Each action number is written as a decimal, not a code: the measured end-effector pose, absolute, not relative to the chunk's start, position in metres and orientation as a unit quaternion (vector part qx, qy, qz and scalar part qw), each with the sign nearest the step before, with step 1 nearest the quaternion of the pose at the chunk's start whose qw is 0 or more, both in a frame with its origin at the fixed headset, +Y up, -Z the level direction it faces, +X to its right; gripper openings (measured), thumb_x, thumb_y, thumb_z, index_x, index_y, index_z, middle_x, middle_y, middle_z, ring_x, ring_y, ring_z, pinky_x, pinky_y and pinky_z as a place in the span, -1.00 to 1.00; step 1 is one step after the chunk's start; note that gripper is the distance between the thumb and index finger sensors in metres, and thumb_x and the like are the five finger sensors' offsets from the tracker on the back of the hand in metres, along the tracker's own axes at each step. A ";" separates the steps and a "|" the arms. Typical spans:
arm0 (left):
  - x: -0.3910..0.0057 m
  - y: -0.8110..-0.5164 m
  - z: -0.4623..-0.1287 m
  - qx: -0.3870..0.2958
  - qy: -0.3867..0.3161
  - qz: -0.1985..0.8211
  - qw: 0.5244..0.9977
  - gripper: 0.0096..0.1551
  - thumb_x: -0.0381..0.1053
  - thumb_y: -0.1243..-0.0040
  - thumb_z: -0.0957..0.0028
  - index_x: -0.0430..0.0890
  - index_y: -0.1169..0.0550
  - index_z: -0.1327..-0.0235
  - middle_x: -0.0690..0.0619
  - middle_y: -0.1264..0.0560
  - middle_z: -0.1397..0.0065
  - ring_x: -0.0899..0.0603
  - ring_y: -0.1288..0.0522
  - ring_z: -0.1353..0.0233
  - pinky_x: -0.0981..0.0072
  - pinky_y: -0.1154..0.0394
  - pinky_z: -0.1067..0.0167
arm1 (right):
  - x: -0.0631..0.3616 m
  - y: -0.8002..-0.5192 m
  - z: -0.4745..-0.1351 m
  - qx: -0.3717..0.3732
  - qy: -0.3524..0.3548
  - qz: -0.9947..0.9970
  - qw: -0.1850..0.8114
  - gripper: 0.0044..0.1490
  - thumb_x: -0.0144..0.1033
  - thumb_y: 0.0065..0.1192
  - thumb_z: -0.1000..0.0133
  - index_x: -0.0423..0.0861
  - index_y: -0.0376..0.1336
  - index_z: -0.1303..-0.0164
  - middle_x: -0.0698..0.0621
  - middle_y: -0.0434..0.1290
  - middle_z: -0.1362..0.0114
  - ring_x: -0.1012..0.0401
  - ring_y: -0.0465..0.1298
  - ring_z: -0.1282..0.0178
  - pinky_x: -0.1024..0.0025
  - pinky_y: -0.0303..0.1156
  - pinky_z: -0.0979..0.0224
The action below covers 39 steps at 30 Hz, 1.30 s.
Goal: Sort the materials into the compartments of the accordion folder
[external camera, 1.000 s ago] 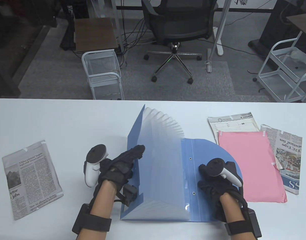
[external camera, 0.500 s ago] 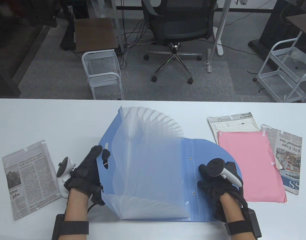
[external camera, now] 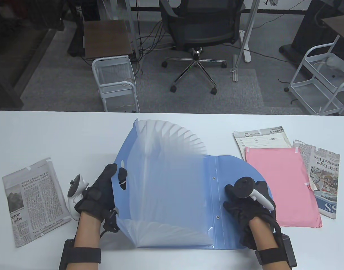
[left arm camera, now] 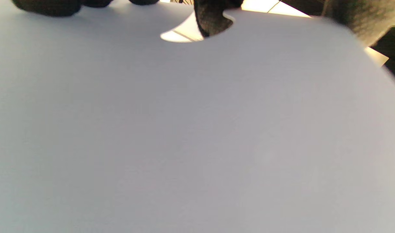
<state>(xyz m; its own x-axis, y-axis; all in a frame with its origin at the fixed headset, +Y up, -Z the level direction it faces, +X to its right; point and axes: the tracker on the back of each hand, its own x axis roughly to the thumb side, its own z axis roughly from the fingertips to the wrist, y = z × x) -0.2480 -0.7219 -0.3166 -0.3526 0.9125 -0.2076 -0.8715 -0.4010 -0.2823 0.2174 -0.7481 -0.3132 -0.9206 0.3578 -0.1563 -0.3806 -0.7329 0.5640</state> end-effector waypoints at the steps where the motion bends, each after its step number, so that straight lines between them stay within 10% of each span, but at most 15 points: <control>1: -0.247 -0.721 -0.317 -0.168 -0.065 0.817 0.548 -0.24 0.56 -0.10 -0.31 -0.08 -0.47 -0.32 -0.58 0.25 -0.68 -0.82 0.15 -0.51 -0.65 -0.13 -0.28 | 0.218 -0.747 -0.313 -0.019 0.307 0.931 0.198 -0.16 -0.03 -0.01 -0.33 0.07 -0.26 -0.70 -0.30 -0.54 -0.69 -0.35 -0.50 -0.59 -0.51 -0.40 -0.46; 16: -0.229 -0.718 -0.320 -0.185 -0.102 0.816 0.538 -0.21 0.53 0.01 -0.37 -0.15 -0.42 -0.35 -0.59 0.24 -0.69 -0.80 0.23 -0.51 -0.67 -0.02 -0.25 | 0.220 -0.728 -0.313 -0.012 0.293 0.936 0.194 -0.17 0.00 -0.02 -0.33 0.02 -0.21 -0.72 -0.30 -0.54 -0.69 -0.33 -0.50 -0.60 -0.54 -0.38 -0.46; 31: -0.221 -0.717 -0.322 -0.191 -0.113 0.815 0.535 -0.20 0.53 0.04 -0.37 -0.16 -0.41 -0.38 -0.59 0.29 -0.68 -0.77 0.31 -0.52 -0.65 0.05 -0.25 | 0.266 -0.575 -0.292 0.012 0.029 0.960 0.279 -0.22 -0.08 -0.08 -0.35 -0.09 -0.13 -0.73 -0.38 -0.30 -0.76 -0.42 -0.25 -0.66 -0.57 -0.16 -0.49; 39: -0.221 -0.717 -0.322 -0.192 -0.115 0.816 0.532 -0.19 0.52 0.03 -0.38 -0.16 -0.41 -0.39 -0.58 0.30 -0.69 -0.76 0.32 -0.52 -0.65 0.06 -0.25 | 0.280 -0.628 -0.311 -0.090 0.076 0.979 0.165 -0.06 0.09 0.08 -0.31 -0.19 -0.10 -0.73 -0.41 -0.16 -0.76 -0.44 -0.06 -0.65 -0.53 0.10 -0.46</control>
<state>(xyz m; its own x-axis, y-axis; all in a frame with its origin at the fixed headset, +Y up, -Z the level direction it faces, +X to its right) -0.2207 -0.7173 -0.3218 -0.3600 0.9133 -0.1907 -0.8246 -0.4071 -0.3929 0.2798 -0.6279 -0.3111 -0.9290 0.3104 -0.2015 -0.3378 -0.9337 0.1191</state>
